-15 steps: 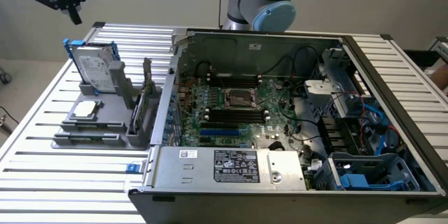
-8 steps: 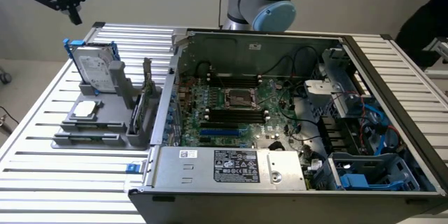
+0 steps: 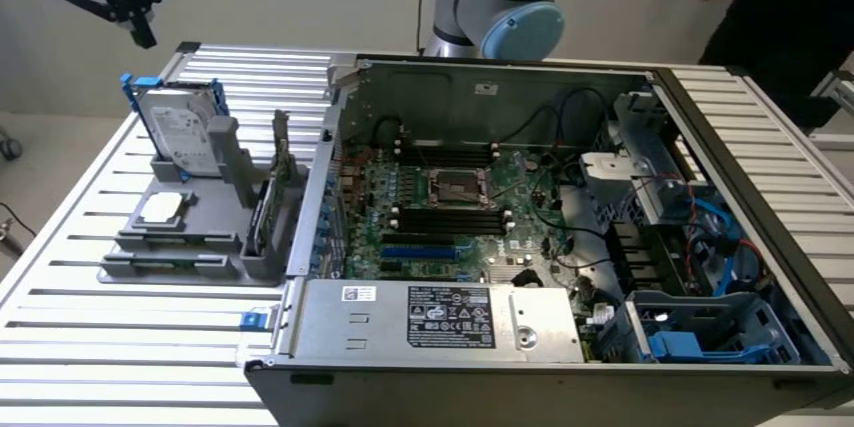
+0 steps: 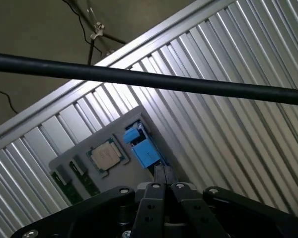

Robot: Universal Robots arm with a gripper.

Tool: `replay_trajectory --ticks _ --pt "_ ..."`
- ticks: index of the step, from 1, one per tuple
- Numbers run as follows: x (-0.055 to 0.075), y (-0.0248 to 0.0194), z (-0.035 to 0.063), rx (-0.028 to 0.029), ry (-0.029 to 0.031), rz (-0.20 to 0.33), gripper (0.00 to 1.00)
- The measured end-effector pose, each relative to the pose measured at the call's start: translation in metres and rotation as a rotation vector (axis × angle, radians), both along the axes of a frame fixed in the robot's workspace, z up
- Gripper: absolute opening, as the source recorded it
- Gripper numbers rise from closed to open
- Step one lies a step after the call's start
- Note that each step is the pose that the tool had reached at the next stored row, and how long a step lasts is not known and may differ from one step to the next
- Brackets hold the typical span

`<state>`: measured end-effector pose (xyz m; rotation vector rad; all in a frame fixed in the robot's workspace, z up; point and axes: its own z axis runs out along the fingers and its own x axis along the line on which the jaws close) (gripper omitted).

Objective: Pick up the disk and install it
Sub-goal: 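Insert the disk into the insertion slot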

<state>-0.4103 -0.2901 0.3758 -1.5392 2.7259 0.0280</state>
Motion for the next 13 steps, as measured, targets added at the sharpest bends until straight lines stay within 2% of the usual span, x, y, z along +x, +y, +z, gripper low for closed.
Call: replay_trajectory --ticks 13 --pt "0.0000 0.0000 -0.0040 -0.0001 0.0047 0.230 0.11"
